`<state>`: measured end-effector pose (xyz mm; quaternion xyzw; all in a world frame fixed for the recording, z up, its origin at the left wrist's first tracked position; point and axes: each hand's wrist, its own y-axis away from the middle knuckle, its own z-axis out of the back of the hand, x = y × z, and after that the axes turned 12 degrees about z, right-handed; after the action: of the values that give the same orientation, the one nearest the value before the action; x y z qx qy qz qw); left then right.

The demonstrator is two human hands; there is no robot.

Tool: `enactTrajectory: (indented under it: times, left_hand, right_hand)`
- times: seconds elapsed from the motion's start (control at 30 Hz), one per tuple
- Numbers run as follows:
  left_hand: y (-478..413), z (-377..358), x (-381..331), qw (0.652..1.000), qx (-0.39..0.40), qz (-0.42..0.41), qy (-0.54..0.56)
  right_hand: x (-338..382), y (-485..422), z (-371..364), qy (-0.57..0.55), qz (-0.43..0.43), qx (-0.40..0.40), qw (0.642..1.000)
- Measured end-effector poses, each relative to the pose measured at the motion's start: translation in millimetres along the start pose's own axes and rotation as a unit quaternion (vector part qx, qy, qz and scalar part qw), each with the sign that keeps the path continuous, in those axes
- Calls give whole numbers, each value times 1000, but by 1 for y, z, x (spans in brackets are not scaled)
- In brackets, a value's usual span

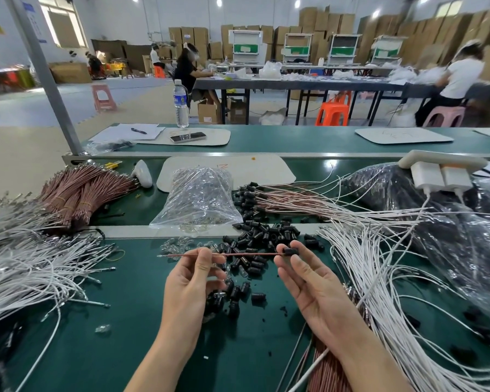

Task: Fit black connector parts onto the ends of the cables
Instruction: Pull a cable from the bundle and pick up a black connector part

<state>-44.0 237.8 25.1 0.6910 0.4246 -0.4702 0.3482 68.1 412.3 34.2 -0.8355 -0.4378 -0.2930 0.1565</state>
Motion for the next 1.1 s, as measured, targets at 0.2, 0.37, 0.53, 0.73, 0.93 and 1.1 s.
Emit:
enactTrajectory:
  times: [0.2,0.37,0.53,0.73,0.93,1.1]
  left_hand:
    - [3,-2,-1,1000,8,-4,-25]
    - [11,-12,3,996,34,-37,-77]
    - [19,-22,10,988,83,-37,-126]
    - [14,-15,10,994,40,-35,-92]
    - [17,-19,9,991,45,-37,-118]
    - [28,-26,11,980,80,-54,-177]
  right_hand:
    - [-2,3,-3,27,-8,29,999]
    - [-10,4,-8,91,2,54,994]
    - [-18,6,-11,137,6,86,987]
    - [-11,2,-7,114,30,24,993]
    - [-10,4,-8,112,33,26,993]
    - [-17,9,-13,134,12,79,988]
